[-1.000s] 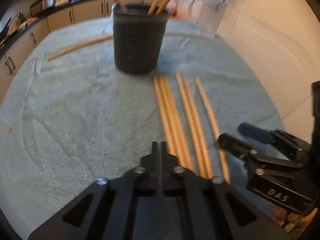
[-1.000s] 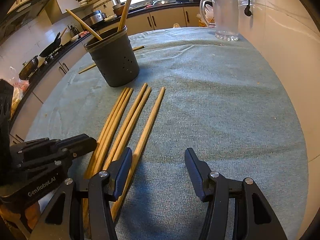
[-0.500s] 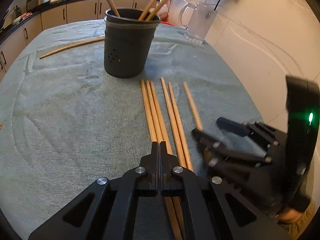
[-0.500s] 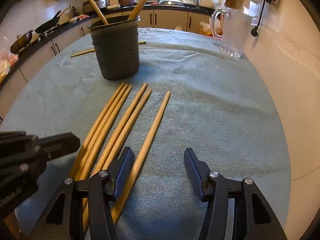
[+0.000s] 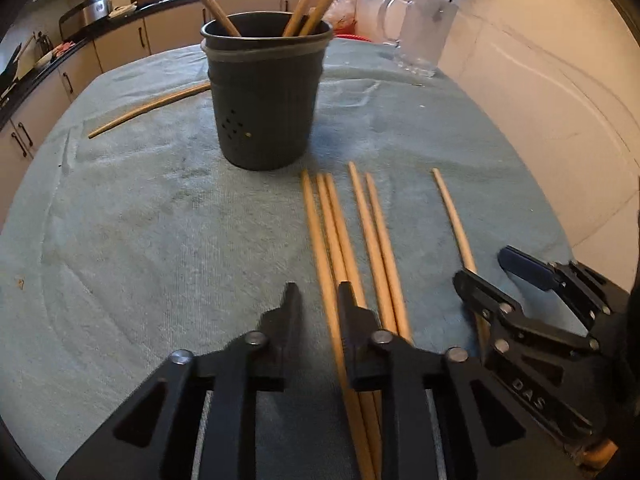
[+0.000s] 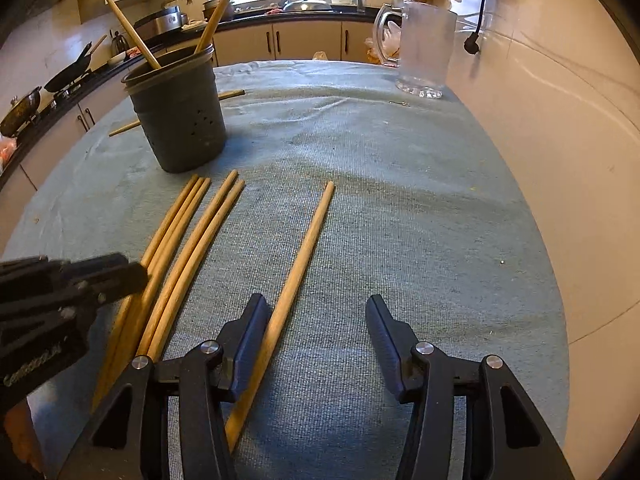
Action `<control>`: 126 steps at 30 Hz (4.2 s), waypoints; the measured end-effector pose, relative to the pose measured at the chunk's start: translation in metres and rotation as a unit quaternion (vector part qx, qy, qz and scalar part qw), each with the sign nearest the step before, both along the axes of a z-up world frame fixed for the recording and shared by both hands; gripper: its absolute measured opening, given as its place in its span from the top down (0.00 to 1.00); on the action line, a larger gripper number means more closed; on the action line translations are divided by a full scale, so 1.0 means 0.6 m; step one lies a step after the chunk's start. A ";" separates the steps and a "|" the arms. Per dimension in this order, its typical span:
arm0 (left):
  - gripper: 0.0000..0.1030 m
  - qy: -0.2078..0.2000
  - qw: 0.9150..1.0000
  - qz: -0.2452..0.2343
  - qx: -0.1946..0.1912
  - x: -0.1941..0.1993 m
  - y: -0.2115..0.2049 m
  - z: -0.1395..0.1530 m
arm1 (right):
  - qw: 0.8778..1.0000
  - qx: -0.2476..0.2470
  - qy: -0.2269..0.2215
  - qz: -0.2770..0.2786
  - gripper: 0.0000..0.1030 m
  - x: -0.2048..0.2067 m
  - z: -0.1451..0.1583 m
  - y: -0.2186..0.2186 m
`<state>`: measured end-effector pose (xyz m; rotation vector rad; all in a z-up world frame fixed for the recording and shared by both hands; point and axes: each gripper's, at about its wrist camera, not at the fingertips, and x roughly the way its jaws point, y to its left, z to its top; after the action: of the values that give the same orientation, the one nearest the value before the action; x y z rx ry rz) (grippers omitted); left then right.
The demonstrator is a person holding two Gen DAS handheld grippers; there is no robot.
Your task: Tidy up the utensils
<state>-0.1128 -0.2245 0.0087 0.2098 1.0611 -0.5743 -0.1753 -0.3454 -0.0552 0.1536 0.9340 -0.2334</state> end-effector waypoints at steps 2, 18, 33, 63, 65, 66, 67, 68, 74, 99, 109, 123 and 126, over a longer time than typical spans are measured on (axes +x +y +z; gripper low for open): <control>0.93 0.005 1.000 0.003 -0.003 0.004 0.006 -0.001 | 1.000 0.004 -0.002 -0.001 0.47 -0.002 0.000 -0.003; 0.81 0.088 0.996 0.017 0.001 0.040 0.099 0.013 | 0.993 0.111 0.031 -0.001 0.85 -0.052 0.009 -0.100; 0.79 0.094 0.995 0.044 0.001 0.157 0.038 0.008 | 0.986 0.041 0.148 -0.058 0.79 0.104 0.012 -0.159; 0.96 -0.188 0.969 0.032 -0.154 -0.104 0.178 0.303 | 0.980 -0.008 -0.195 -0.035 0.95 -0.102 0.269 -0.051; 0.96 -0.205 0.966 0.027 -0.154 -0.126 0.185 0.309 | 0.980 -0.013 -0.198 -0.029 0.95 -0.125 0.271 -0.041; 0.96 -0.209 0.965 0.025 -0.155 -0.135 0.188 0.304 | 0.979 -0.014 -0.200 -0.025 0.95 -0.135 0.274 -0.037; 0.96 -0.213 0.964 0.024 -0.156 -0.142 0.192 0.300 | 0.979 -0.016 -0.202 -0.020 0.95 -0.147 0.277 -0.030; 0.96 -0.216 0.963 0.024 -0.157 -0.147 0.195 0.297 | 0.979 -0.015 -0.203 -0.017 0.95 -0.157 0.278 -0.029; 0.96 -0.221 0.960 0.027 -0.171 -0.186 0.218 0.306 | 0.977 -0.013 -0.215 -0.004 0.95 -0.191 0.285 -0.013; 0.96 -0.238 0.947 0.042 -0.211 -0.135 0.248 0.397 | 0.965 0.020 -0.261 0.016 0.95 -0.133 0.348 -0.008; 0.96 -0.287 0.935 0.048 -0.203 -0.035 0.181 0.478 | 0.944 0.059 -0.323 0.017 0.95 -0.030 0.431 -0.027; 0.96 -0.247 0.942 0.087 -0.211 0.144 0.083 0.445 | 0.934 0.097 -0.345 0.004 0.95 0.122 0.417 -0.046; 0.96 -0.220 0.952 0.089 -0.191 0.173 0.068 0.404 | 0.943 0.102 -0.316 -0.001 0.95 0.150 0.383 -0.053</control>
<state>-0.0093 -0.1836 0.2510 -0.0980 0.5138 -0.5259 -0.0851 -0.3770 0.1746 0.3961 0.3147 -0.0764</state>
